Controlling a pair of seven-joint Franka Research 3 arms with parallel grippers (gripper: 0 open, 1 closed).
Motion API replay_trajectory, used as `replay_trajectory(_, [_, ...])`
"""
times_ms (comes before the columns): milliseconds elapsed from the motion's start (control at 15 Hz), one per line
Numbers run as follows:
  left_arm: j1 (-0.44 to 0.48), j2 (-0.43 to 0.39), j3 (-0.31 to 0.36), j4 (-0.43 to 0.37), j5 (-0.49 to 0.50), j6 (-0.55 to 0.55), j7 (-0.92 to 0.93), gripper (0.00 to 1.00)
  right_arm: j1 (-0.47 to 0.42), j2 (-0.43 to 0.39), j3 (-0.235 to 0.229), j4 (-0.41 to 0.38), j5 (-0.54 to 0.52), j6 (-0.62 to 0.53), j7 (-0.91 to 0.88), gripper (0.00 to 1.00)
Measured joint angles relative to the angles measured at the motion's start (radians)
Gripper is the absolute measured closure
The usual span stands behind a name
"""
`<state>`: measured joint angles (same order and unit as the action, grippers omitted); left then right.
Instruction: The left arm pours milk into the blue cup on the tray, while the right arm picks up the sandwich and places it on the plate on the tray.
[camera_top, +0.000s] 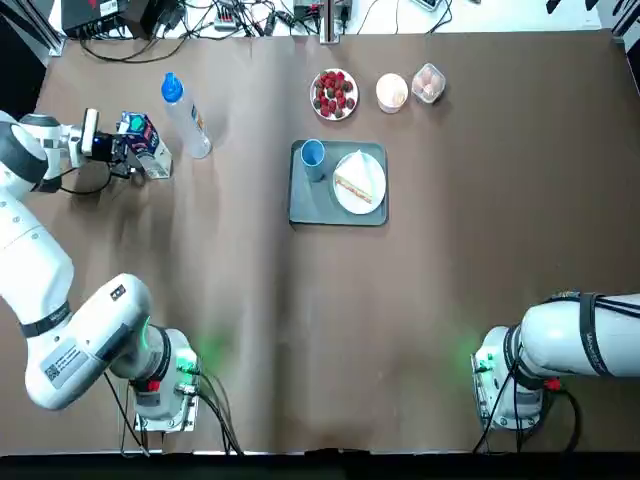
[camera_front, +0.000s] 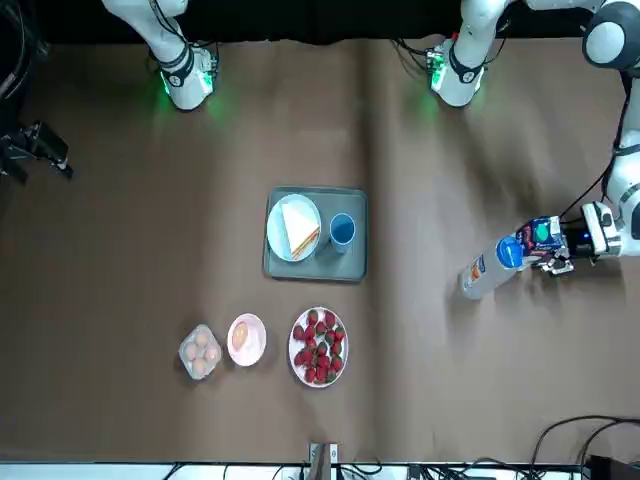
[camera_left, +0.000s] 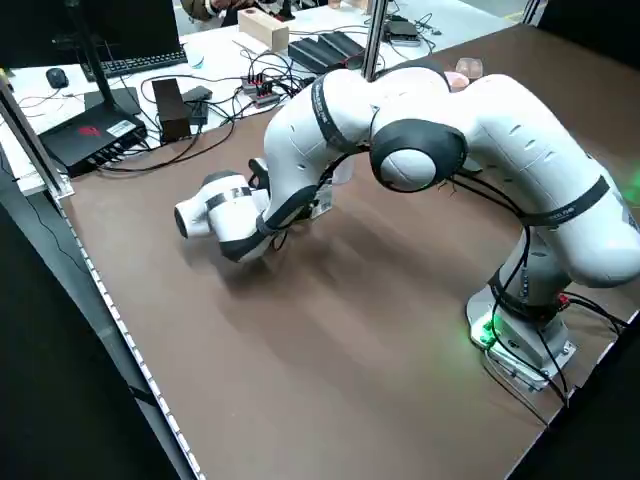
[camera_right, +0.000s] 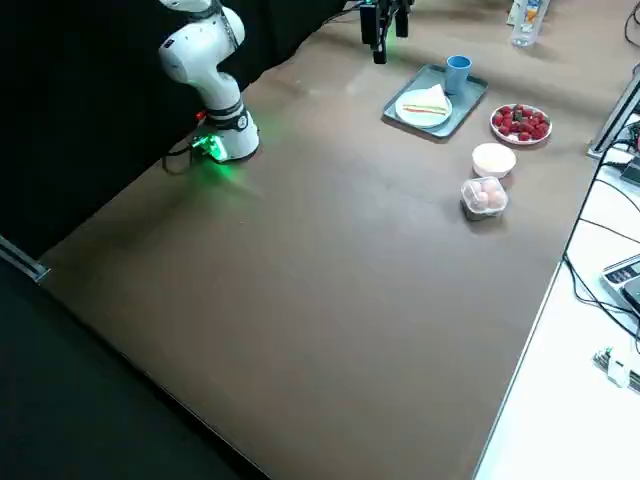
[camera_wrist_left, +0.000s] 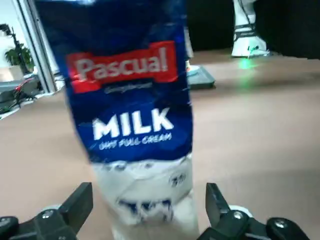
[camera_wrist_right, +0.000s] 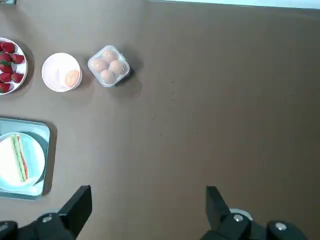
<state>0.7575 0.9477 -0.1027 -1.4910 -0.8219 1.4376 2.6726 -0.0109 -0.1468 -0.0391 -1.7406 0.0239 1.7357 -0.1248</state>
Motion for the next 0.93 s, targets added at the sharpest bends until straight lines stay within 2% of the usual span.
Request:
replay_trajectory(267, [0.003, -0.023, 0.08, 0.056, 0.0, 0.001, -0.006, 0.0, 0.0, 0.0, 0.0, 0.0, 0.0, -0.001, 0.0, 0.0])
replay_trajectory(467, [0.003, -0.103, 0.135, 0.109, 0.03, -0.001, -0.081, 0.0, 0.0, 0.0, 0.0, 0.0, 0.001, -0.001, 0.0, 0.0])
replay_trajectory(600, [-0.015, -0.212, 0.135, 0.129, 0.114, -0.005, -0.226, 0.0, -0.001, 0.0, 0.0, -0.001, 0.001, -0.001, 0.0, 0.0])
replay_trajectory(667, [-0.074, -0.341, 0.135, 0.133, 0.21, -0.009, -0.393, 0.0, -0.001, 0.0, 0.0, -0.001, 0.001, -0.001, 0.0, 0.0])
replay_trajectory(933, [-0.287, -0.558, 0.13, 0.126, 0.354, -0.013, -0.608, 0.0, -0.001, 0.0, 0.0, -0.003, 0.001, -0.003, 0.0, 0.0])
